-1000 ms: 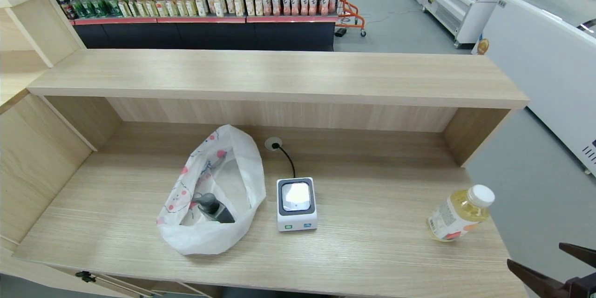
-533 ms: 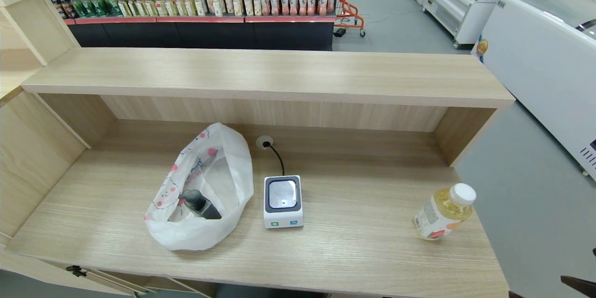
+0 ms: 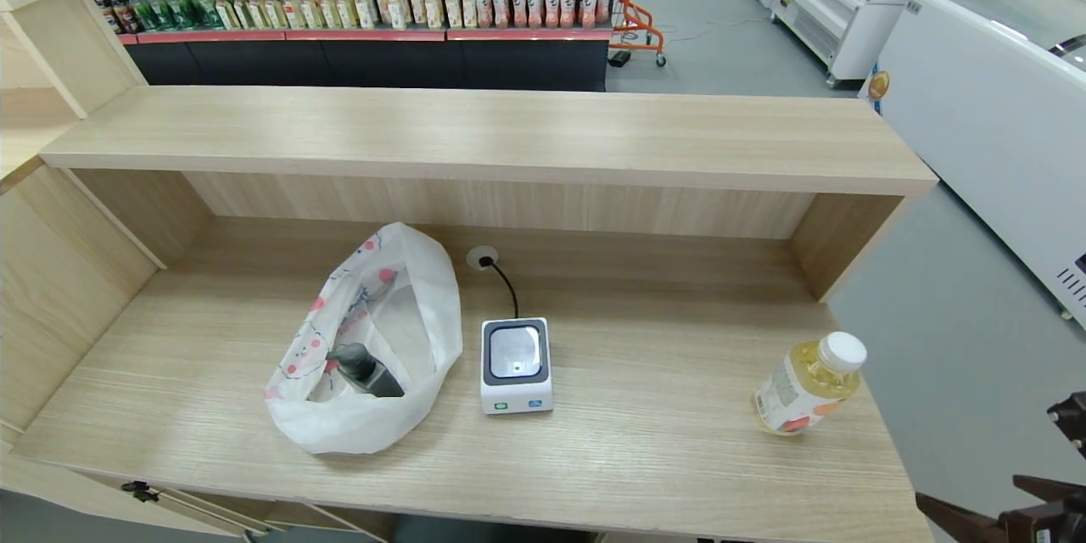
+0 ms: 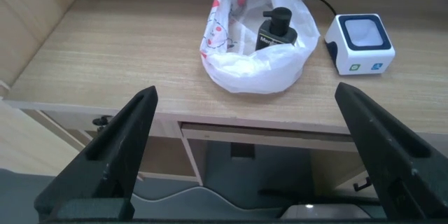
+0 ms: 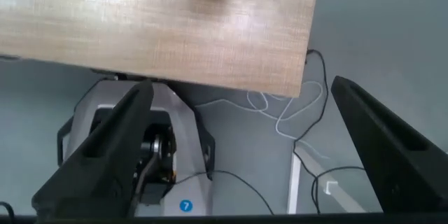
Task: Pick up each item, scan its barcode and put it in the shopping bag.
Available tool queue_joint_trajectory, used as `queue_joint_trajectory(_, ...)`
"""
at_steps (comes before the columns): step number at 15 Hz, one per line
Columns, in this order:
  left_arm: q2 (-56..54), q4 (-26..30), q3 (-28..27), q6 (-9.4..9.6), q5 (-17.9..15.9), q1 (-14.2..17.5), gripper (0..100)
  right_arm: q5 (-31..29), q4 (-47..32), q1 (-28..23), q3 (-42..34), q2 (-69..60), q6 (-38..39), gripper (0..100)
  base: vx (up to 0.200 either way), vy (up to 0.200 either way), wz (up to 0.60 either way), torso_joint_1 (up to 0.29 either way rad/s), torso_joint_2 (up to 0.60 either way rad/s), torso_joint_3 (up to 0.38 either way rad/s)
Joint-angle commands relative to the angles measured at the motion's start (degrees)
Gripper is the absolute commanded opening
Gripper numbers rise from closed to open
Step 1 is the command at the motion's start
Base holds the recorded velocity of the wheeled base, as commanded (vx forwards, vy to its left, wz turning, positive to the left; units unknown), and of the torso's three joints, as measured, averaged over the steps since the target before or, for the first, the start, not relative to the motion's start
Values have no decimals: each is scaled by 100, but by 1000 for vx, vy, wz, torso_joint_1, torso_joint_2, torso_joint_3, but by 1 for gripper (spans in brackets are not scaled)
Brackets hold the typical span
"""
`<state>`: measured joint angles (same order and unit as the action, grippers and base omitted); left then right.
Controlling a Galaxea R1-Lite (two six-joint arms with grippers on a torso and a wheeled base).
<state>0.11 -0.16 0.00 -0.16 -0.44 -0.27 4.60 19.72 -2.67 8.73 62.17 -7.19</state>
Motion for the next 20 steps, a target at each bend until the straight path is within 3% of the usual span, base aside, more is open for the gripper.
queue_joint_trajectory(1,-2,-2,0,-2,0,0,100,-3,392,3,129,796,95,100,0,0,0,0,0,0)
queue_joint_trajectory(10,-2,-2,0,-2,0,0,100,33,2624,416,41,2836,78,100,0,0,0,0,0,0)
queue_joint_trajectory(20,-2,-2,0,-2,0,0,100,41,4646,821,59,4207,-54,100,0,0,0,0,0,0)
